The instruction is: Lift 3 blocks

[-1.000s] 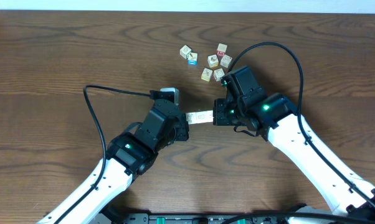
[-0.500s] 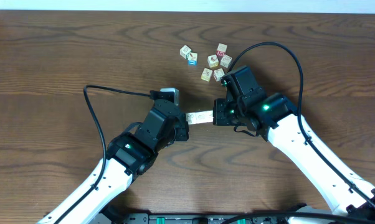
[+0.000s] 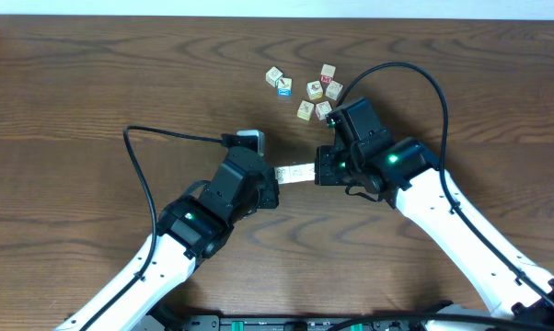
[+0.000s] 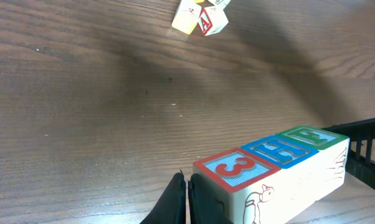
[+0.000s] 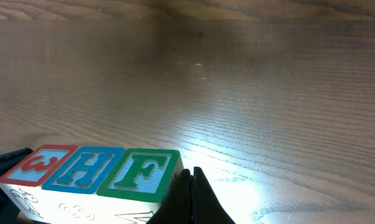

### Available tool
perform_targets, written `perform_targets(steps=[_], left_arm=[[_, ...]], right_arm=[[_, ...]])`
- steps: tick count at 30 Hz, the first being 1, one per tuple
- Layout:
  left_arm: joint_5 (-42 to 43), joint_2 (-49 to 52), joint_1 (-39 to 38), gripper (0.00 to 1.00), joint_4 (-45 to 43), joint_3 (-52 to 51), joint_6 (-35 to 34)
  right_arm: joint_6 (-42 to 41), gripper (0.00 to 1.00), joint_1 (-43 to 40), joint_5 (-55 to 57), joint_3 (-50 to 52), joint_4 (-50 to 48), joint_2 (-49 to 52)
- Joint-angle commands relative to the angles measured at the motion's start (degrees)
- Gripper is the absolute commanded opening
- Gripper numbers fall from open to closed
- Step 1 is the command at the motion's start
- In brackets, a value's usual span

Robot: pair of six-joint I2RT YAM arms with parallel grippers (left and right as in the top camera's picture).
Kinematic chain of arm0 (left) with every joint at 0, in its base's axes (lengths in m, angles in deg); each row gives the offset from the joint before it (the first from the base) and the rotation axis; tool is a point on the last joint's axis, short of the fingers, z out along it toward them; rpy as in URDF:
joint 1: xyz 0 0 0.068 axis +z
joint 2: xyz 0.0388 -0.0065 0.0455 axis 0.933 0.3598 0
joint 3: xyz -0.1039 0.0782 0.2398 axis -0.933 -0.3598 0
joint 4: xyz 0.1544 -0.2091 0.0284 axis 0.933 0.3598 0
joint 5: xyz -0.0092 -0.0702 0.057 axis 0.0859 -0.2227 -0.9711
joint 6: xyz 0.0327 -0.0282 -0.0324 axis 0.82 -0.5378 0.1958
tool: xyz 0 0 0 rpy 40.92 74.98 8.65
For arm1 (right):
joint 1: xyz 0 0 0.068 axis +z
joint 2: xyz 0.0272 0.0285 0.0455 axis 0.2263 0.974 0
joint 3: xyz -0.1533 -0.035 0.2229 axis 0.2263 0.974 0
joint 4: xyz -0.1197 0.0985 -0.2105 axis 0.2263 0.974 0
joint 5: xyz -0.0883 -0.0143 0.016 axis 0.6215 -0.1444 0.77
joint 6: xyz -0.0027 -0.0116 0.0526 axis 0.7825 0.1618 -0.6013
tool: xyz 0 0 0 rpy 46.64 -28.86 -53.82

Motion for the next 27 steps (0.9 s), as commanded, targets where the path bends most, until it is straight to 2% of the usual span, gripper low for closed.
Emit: perform_targets(steps=[1,27], left_arm=[[19.02,-1.05,-4.02,0.07,-3.96,5.68,0.33],[17.73,0.04,-4.02,0.07,-1.55,5.66,0.33]], right_arm=[[-0.55,0.02,4.09,-23.34,-3.63,-3.26,-0.92],[-0.81,0.01,4.09,-19.04,-3.63,-0.7,-0.94]])
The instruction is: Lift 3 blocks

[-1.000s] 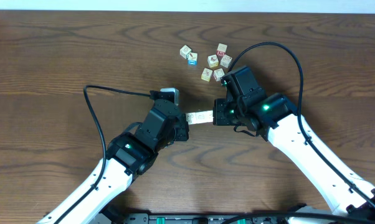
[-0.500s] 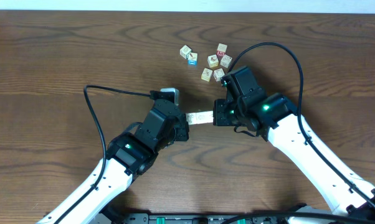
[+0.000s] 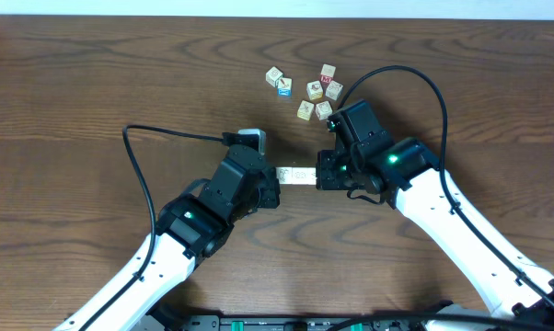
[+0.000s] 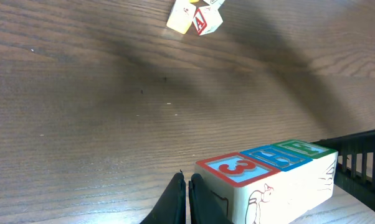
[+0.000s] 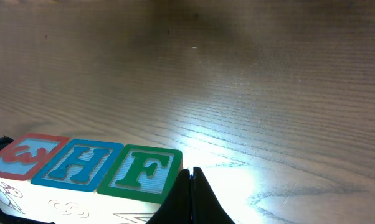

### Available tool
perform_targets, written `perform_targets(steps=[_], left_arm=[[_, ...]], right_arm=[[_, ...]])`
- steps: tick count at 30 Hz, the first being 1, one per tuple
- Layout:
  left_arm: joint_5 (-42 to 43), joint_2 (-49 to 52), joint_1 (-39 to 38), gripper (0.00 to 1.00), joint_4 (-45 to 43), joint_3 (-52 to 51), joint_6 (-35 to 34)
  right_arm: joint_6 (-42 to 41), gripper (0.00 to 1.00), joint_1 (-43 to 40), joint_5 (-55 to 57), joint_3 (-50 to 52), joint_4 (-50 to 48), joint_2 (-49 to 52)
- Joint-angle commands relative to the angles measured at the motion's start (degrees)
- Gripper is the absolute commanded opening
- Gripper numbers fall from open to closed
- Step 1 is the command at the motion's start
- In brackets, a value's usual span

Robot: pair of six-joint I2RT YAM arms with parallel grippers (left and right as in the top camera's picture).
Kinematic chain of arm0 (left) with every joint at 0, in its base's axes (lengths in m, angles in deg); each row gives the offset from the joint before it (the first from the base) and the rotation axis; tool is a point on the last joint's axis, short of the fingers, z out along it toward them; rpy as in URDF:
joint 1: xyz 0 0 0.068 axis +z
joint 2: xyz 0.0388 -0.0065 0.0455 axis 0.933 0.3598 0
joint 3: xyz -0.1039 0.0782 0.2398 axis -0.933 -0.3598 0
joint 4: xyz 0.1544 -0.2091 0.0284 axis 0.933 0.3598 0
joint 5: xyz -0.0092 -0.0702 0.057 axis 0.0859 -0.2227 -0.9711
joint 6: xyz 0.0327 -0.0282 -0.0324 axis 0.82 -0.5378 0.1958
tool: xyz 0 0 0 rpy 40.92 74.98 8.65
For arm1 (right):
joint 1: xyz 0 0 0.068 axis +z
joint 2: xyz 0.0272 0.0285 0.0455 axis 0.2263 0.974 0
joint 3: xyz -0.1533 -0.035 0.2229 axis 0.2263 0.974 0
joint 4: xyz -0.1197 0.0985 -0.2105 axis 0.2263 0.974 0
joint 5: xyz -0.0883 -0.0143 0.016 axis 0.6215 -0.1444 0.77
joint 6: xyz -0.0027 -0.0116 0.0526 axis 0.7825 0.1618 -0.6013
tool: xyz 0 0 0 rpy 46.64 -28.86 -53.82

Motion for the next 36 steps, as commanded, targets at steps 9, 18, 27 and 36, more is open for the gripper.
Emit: perform_targets(steps=[9,18,27,36], left_arm=[[16.92,1.33,-4.02,0.07,-2.03,4.42,0.31],[16.68,1.73,-4.02,0.07,-2.01,4.42,0.33],[16.68,4.37,-4.02,0.07,-2.03,4.42,0.33],[15.37,5.44,-4.02,0.07,-2.38,4.42,0.33]], right_arm=[[-0.72,0.02,4.11,-17.14,-3.54,-3.58,-0.87],[-0.7,0.01,4.11,-15.93,-3.54,-2.97,-0.44],[-0.7,0.01,4.11,-15.3,-3.54,-2.97,2.12],[-0.26,0.01,4.11,-14.91,-3.54,-2.95,3.98]])
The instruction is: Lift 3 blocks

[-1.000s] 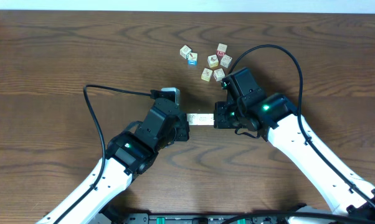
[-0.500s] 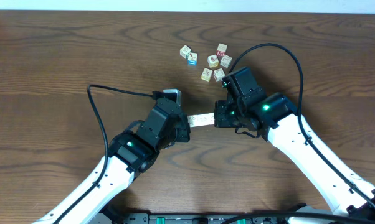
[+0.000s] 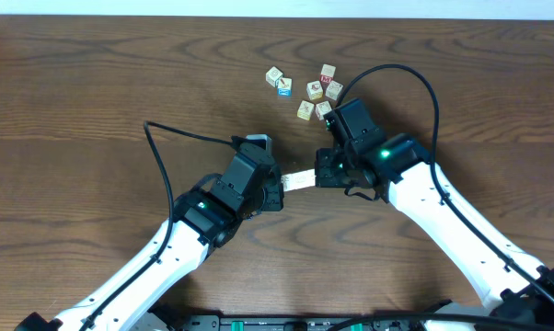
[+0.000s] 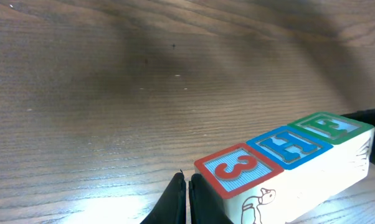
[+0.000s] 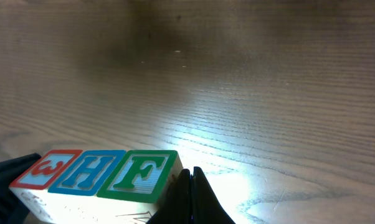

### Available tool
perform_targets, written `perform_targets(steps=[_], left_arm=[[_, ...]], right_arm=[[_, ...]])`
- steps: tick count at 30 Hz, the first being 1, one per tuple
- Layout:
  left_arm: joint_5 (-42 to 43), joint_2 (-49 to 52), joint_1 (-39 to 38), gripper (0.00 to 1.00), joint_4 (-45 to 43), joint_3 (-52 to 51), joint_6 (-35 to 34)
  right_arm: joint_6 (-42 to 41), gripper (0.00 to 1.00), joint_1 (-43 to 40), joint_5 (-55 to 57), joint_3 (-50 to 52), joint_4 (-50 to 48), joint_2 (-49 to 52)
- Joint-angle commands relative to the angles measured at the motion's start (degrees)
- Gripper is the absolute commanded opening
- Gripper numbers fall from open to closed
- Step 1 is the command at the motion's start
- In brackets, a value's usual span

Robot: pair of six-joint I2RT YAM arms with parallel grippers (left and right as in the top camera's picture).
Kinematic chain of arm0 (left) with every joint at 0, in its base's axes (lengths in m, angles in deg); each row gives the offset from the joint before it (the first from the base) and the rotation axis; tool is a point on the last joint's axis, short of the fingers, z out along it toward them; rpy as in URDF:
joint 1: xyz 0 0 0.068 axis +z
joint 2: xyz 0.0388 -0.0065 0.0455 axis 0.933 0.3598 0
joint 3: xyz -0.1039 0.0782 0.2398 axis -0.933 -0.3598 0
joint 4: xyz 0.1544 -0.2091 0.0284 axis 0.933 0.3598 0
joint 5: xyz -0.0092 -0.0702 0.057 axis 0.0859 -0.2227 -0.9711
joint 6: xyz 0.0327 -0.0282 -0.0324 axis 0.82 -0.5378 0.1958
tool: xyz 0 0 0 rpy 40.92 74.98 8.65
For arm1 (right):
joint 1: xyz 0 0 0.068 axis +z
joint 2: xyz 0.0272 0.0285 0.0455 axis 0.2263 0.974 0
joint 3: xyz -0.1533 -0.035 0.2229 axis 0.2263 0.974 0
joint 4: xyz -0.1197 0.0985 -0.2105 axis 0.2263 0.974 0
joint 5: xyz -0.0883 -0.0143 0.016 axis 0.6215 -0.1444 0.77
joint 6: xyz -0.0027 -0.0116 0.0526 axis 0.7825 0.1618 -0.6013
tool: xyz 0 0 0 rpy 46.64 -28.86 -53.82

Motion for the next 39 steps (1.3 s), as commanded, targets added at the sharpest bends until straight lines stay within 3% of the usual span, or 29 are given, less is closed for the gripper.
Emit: perform_targets(steps=[1,39], left_arm=[[13.22,0.11,-4.0,0.07,-3.54,4.39,0.39],[11.96,6.99,-3.98,0.07,-6.21,4.0,0.02]], right_arm=[[-0.28,0.01,4.11,-17.49,-2.99,-2.69,1.07],[0.13,0.01,4.44,-14.95,-1.81,-2.67,4.22]])
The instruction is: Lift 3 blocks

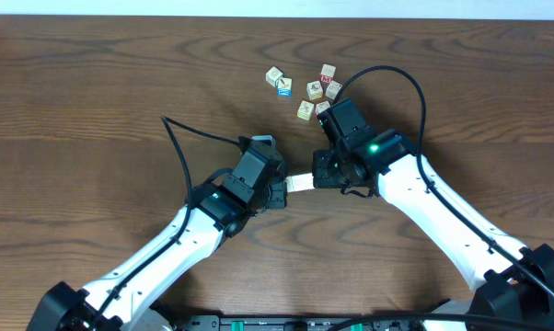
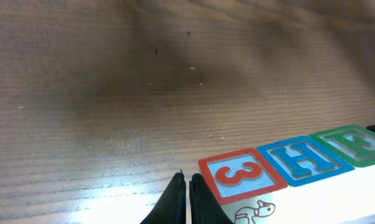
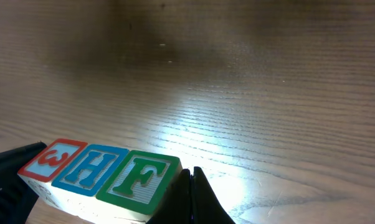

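Observation:
Three wooden blocks form one row (image 1: 300,181), squeezed end to end between my two grippers. Their top faces show a red 3 (image 2: 240,176), a blue H (image 2: 306,162) and a green F (image 3: 137,180). My left gripper (image 2: 187,182) is shut, its fingers pressed sideways against the 3 end. At the F end my right gripper (image 3: 189,175) is also shut and pushes back the same way. From overhead the left gripper (image 1: 282,190) and right gripper (image 1: 319,175) flank the slightly tilted row. Whether the row is clear of the tabletop cannot be told.
Several loose blocks (image 1: 306,88) lie in a cluster at the back, just beyond the right arm. Black cables (image 1: 190,138) loop from both arms over the dark wooden table (image 1: 75,110).
Both arms have shifted a little toward the table's far side and right, with the row still pinched between them. Both grippers stay shut. The row keeps its slight tilt.
The 3-H-F row lay level between my two shut grippers at the first two moments. Later it sat slightly tilted and the loose blocks had left the left wrist view. Now the pinched row sits a touch farther right.

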### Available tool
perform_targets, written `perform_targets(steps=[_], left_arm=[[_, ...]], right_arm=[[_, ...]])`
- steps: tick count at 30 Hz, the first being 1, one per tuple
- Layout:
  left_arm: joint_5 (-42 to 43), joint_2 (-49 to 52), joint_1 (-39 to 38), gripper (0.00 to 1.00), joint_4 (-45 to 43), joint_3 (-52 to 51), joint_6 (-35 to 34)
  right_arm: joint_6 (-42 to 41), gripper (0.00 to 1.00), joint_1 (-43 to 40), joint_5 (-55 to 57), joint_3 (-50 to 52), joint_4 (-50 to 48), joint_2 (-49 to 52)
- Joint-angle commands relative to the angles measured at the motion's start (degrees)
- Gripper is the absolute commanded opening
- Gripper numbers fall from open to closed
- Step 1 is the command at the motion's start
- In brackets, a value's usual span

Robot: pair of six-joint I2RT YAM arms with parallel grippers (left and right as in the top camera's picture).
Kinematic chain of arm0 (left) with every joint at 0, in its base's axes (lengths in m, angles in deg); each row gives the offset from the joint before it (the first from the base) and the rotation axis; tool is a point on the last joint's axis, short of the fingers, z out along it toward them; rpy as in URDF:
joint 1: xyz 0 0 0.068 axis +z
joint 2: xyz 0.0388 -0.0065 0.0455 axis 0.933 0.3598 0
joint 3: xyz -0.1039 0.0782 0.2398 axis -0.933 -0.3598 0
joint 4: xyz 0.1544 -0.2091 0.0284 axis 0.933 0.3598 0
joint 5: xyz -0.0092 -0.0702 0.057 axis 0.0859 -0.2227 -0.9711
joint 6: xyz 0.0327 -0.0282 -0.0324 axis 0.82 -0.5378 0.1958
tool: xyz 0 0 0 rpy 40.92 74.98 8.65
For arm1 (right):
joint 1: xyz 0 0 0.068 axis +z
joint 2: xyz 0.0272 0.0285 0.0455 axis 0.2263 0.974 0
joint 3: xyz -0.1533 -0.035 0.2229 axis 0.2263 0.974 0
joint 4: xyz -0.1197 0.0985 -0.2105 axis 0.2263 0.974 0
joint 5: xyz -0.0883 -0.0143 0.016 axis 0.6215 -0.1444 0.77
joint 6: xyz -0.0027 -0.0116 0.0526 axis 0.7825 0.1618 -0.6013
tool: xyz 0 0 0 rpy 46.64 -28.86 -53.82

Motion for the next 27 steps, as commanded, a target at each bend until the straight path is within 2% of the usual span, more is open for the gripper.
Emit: perform_targets(steps=[1,27], left_arm=[[12.74,0.72,-3.93,0.07,-3.69,4.0,-0.24],[12.76,2.91,-3.91,0.07,-4.5,4.0,-0.35]], right_arm=[[-0.28,0.01,4.39,-16.0,-1.7,-2.71,0.55],[-0.96,0.01,4.39,-17.7,-1.62,-4.7,5.6]])
